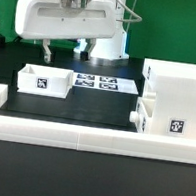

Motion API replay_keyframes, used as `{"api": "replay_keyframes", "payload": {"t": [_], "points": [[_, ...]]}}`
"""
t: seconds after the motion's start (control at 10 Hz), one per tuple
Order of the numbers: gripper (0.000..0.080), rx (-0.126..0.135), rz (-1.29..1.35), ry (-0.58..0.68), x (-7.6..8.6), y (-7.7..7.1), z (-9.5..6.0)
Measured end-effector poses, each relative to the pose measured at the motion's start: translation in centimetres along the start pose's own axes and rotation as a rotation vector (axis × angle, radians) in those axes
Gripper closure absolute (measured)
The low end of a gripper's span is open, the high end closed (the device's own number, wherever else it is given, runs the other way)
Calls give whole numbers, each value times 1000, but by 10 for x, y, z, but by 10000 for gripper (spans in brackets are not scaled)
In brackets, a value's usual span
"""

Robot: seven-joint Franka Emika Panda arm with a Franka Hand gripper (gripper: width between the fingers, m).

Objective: Assemble drawer

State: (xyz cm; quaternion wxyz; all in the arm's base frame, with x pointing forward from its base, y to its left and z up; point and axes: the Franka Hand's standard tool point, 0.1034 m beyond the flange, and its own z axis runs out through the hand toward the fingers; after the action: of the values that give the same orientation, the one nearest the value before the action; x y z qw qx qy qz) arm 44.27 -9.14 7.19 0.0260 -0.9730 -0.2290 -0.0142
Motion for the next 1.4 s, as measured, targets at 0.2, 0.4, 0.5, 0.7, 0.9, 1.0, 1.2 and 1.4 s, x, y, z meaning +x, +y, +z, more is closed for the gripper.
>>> {"api": "replay_keyframes", "payload": {"t": [0.2,0.4,0.5,0.7,0.9,1.0,1.2,1.4], "points": [[151,0,92,4,2,0,-1],[151,5,221,7,3,-1,-1],[151,0,273,13,3,-1,0],[151,-26,317,27,-32,-21,29],[151,-32,323,26,-41,-25,34],[151,-37,313,28,-47,-25,40],[151,-47,318,43,-49,-25,53],[151,-44,321,44,-47,-24,62]]}}
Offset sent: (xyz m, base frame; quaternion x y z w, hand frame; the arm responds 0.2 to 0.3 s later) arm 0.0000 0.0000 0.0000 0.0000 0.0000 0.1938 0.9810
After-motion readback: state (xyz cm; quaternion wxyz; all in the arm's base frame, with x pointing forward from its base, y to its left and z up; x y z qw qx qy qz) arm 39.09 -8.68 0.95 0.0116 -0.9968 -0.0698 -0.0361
